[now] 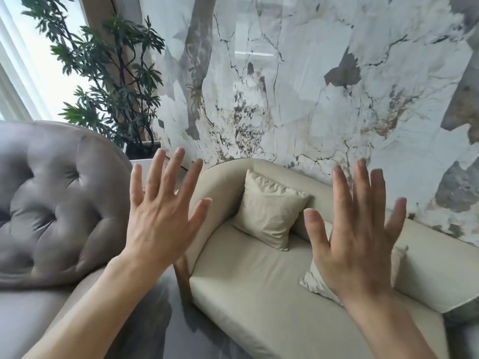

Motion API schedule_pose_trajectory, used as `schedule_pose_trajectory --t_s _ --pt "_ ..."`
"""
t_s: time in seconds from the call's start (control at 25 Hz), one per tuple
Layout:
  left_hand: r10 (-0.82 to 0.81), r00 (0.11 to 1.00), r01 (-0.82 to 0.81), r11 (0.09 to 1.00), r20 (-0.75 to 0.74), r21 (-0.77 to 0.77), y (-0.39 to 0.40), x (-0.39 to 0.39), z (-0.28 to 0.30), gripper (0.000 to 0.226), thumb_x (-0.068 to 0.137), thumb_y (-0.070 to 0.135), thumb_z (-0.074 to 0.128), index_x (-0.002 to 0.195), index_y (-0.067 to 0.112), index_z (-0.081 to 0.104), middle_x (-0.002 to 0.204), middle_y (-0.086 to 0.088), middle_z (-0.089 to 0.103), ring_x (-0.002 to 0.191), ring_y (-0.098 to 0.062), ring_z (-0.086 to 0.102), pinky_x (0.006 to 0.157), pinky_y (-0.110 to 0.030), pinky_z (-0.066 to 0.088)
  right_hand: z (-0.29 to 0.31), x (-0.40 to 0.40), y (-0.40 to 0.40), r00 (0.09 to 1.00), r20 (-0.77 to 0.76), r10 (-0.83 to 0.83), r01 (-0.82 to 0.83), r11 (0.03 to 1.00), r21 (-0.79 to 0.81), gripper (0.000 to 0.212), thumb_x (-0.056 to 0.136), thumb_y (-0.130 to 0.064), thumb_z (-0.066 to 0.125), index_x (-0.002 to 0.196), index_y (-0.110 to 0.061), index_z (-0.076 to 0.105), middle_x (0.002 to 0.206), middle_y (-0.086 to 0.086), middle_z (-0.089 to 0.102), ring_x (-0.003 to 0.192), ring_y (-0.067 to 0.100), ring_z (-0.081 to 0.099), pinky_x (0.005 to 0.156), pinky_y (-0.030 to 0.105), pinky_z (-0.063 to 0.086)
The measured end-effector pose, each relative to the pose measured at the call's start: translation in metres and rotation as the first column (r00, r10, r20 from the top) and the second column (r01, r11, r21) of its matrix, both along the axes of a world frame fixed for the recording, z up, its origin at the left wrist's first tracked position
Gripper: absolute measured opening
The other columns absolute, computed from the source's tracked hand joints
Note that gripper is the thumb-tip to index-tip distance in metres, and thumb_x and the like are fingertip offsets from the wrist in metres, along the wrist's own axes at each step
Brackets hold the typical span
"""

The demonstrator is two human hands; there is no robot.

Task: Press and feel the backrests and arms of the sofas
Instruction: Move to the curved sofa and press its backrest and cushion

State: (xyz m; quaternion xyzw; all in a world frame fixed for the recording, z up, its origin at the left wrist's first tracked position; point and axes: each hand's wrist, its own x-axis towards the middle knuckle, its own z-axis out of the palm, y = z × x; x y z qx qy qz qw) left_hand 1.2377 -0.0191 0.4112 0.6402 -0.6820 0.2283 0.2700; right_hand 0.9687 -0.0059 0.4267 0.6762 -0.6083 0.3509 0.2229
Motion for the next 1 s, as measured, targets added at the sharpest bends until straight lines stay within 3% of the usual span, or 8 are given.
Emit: schedule_pose_trajectory --t_s 0.36,0.76,1.0 --pt "-0.012 1.000 0.012 1.000 0.009 0.014 -0.090 0.077 -0.008 0.063 0.095 0.049 0.035 0.150 0.019 0.037 0.160 -0.013 0.029 0.150 -0.034 0.016 0.120 -0.060 0.008 -0.012 0.079 -0.094 1.000 0.019 0.005 -0.005 1.000 0.023 0.067 0.095 -0.052 0.033 0.152 -0.018 0.027 0.162 0.008 0.018 0.150 0.027 0.012 0.116 0.057 0.004" --pt "-0.104 0.991 0.099 0.993 0.086 0.058 -0.292 0.083 0.007 0.063 0.096 0.051 0.033 0.151 0.021 0.033 0.161 -0.012 0.026 0.151 -0.033 0.015 0.120 -0.059 0.008 -0.023 0.100 -0.275 0.985 0.149 -0.090 0.085 0.996 0.037 0.068 0.094 -0.054 0.030 0.150 -0.015 0.032 0.160 0.012 0.022 0.148 0.031 0.016 0.114 0.061 0.008" --pt "-0.217 0.974 0.210 0.973 0.068 0.099 -0.394 0.077 0.003 0.064 0.095 0.049 0.034 0.151 0.019 0.035 0.160 -0.014 0.027 0.150 -0.036 0.017 0.119 -0.061 0.010 -0.024 0.096 -0.355 0.974 0.105 -0.203 0.195 0.978 0.081 0.067 0.094 -0.052 0.033 0.150 -0.015 0.032 0.160 0.013 0.023 0.148 0.030 0.016 0.114 0.061 0.009"
